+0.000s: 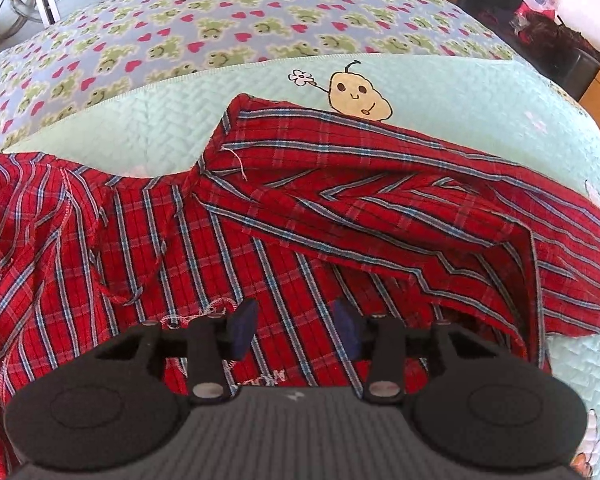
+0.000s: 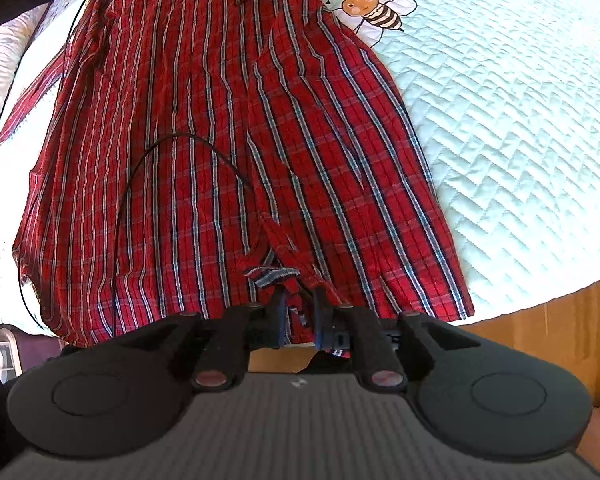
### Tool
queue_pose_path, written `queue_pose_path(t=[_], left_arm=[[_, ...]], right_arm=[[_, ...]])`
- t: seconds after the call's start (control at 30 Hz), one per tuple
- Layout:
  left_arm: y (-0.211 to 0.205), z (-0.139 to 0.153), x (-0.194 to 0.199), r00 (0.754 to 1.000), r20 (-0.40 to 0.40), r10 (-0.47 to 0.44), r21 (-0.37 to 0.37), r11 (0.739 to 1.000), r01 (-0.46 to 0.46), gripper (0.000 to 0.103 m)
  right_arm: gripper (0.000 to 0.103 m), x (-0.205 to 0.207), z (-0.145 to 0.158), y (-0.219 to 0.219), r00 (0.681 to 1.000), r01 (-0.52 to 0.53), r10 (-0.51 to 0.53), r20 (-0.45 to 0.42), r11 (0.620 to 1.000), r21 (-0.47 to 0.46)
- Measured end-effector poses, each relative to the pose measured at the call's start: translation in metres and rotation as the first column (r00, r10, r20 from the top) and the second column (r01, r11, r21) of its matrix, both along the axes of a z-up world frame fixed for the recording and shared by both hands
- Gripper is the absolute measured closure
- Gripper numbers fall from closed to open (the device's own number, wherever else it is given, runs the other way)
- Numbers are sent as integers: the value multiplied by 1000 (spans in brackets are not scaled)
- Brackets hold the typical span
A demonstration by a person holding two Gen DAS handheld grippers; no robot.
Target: Fold clothes
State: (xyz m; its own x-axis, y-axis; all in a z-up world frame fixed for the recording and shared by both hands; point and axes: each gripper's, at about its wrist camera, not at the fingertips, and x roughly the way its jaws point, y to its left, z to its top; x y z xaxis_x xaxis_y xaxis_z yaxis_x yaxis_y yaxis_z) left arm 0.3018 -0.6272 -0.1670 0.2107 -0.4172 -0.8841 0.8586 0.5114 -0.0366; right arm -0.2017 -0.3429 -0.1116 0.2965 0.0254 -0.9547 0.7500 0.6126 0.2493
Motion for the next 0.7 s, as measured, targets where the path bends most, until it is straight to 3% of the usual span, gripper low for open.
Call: queue_pose_path(t=[0.3, 0.43, 0.7], left_arm=[[-3, -5, 2, 1000, 2, 1, 20, 1000, -1, 57], [-6, -9, 2, 1000, 11, -4, 41, 999, 4, 56], [-12, -19, 3, 1000, 4, -4, 56, 998, 4, 55]], right_arm=[[86, 5, 1, -8, 1000, 6, -6, -5, 1000, -3], [77, 7, 1, -11, 1000, 13, -13, -3, 1000, -3], [76, 13, -1, -19, 1000, 14, -14, -3, 1000, 9]])
